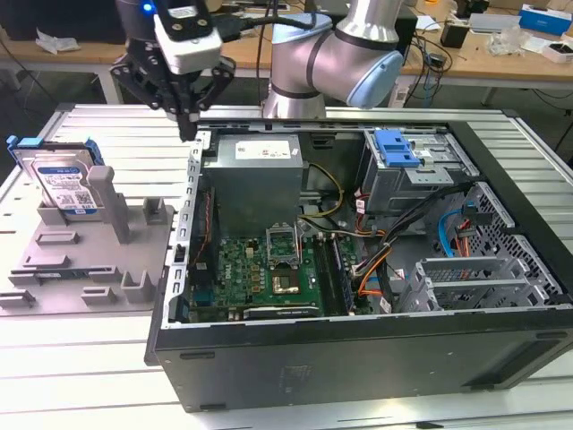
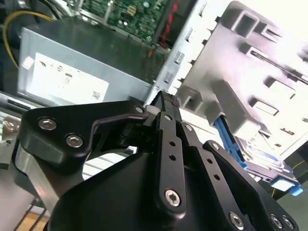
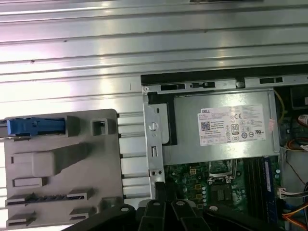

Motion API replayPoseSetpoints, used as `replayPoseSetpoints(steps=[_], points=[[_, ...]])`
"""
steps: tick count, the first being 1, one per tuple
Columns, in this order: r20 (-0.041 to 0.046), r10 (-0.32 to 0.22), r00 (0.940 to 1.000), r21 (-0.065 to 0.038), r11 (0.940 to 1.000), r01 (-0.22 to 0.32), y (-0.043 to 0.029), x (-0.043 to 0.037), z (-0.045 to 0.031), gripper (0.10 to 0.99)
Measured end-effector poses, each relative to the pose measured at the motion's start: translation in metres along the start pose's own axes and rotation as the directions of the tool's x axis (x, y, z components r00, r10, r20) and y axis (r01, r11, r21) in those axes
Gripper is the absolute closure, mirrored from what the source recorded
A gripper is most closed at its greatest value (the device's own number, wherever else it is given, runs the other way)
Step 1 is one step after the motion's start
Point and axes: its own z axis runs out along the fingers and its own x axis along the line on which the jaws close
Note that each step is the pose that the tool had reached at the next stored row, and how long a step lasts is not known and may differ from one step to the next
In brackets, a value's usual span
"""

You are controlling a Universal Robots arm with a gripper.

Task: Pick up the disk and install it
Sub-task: 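Reach for the disk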

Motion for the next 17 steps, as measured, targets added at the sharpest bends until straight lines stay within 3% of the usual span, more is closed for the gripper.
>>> replayPoseSetpoints(steps=[8, 11, 17], points=[[0.0000, 0.000, 1.0000, 0.000, 1.0000, 0.000, 0.0049, 0.0346, 0.0005, 0.980], [0.0000, 0.000, 1.0000, 0.000, 1.0000, 0.000, 0.0089, 0.0580, 0.0012, 0.980], [0.0000, 0.000, 1.0000, 0.000, 1.0000, 0.000, 0.0135, 0.0873, 0.0028, 0.980]])
